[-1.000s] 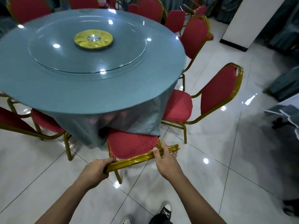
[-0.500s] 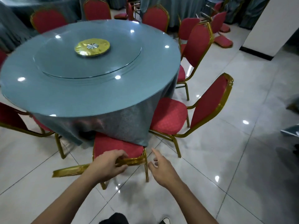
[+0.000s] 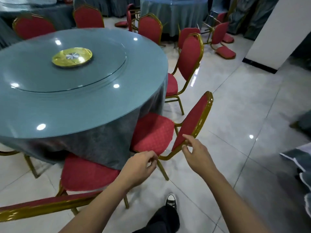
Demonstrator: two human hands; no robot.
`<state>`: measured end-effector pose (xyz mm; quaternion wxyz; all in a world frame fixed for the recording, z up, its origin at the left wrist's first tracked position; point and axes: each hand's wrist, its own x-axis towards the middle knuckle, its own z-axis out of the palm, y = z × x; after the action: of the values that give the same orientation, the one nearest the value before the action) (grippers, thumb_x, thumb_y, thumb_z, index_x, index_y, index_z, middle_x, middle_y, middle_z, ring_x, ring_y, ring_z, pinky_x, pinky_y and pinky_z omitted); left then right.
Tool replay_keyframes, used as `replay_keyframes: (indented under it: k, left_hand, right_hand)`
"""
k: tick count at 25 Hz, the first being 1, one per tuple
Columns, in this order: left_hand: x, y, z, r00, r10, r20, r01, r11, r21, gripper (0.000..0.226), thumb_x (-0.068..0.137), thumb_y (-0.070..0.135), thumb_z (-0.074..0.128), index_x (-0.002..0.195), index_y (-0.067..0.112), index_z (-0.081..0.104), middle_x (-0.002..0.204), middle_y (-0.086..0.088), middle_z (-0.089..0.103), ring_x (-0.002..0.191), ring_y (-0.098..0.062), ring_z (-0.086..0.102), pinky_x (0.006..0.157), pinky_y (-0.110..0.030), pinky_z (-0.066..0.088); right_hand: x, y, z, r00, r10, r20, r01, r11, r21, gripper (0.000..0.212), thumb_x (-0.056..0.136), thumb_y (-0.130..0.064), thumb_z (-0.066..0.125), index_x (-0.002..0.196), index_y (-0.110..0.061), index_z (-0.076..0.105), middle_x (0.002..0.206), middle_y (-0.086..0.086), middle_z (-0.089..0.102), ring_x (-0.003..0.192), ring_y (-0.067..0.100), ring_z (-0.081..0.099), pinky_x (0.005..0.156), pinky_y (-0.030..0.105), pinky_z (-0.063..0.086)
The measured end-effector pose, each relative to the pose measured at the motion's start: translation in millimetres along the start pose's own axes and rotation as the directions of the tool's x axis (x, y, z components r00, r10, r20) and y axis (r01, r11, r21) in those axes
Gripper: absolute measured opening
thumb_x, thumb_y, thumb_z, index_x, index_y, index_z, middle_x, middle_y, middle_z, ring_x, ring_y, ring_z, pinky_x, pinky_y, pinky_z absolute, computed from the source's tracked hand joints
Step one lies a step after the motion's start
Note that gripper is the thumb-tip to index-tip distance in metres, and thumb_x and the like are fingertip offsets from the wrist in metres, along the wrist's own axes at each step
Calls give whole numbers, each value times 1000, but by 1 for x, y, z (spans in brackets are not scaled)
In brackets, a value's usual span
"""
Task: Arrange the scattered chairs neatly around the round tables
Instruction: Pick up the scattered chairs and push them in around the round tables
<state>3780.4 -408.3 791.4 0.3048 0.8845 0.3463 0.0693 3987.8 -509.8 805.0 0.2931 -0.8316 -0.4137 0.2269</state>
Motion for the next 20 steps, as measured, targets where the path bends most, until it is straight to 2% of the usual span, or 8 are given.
replay_keyframes:
  k: [3, 6, 10, 13, 16, 18, 20]
  left_hand:
    - [46, 20, 20, 1000, -15, -24, 14, 998, -57, 15, 97, 31, 55, 107, 28, 66, 101, 14, 69, 91, -4, 62, 81, -32, 53]
    - [114, 51, 42, 997, -61, -38, 57, 994, -91, 14, 96, 31, 54, 104, 28, 66, 98, 15, 68, 89, -5, 62, 80, -34, 54]
    - [173, 83, 54, 989, -123, -84, 109, 983, -148, 15, 97, 36, 55, 107, 33, 66, 101, 20, 68, 92, 1, 62, 81, -27, 54]
    - [205, 97, 58, 969, -174, -177, 145, 976, -162, 13, 96, 37, 54, 104, 34, 64, 96, 21, 66, 88, 1, 60, 78, -28, 54]
    - [235, 111, 65, 931, -260, -256, 218, 959, -179, 15, 95, 40, 53, 104, 35, 62, 95, 21, 64, 87, 0, 59, 77, -27, 51]
    - [253, 124, 79, 914, -346, -214, 296, 926, -233, 24, 93, 51, 52, 111, 37, 60, 103, 21, 63, 94, 0, 58, 82, -25, 50]
    - [267, 142, 101, 900, -425, -98, 386, 880, -275, 43, 88, 65, 50, 122, 38, 54, 113, 18, 59, 102, -3, 56, 86, -27, 47]
  right_hand:
    - [45, 10, -34, 1000, -13, 11, 14, 998, -65, 41, 102, -33, 53, 143, -33, 46, 135, -8, 57, 125, 15, 55, 106, 40, 49]
    - [109, 36, -75, 998, -32, 52, 38, 992, -120, 42, 102, -37, 52, 143, -36, 45, 137, -8, 55, 127, 14, 54, 106, 39, 48]
    - [173, 61, -113, 994, -76, 85, 89, 982, -167, 43, 101, -38, 52, 143, -35, 45, 142, -7, 54, 131, 16, 52, 108, 42, 47]
    - [222, 78, -132, 979, -141, 145, 169, 965, -201, 41, 101, -34, 55, 142, -30, 49, 140, -4, 56, 129, 18, 53, 109, 42, 47]
    - [276, 96, -140, 955, -222, 196, 267, 931, -248, 38, 100, -31, 58, 138, -26, 56, 129, -4, 62, 118, 15, 57, 106, 40, 50]
    - [313, 110, -144, 916, -298, 268, 377, 866, -328, 29, 100, -28, 56, 129, -26, 63, 122, -5, 65, 112, 13, 57, 106, 38, 48]
    - [348, 127, -147, 834, -368, 410, 521, 770, -369, 23, 103, -23, 49, 117, -29, 66, 115, -9, 65, 109, 11, 55, 106, 36, 44]
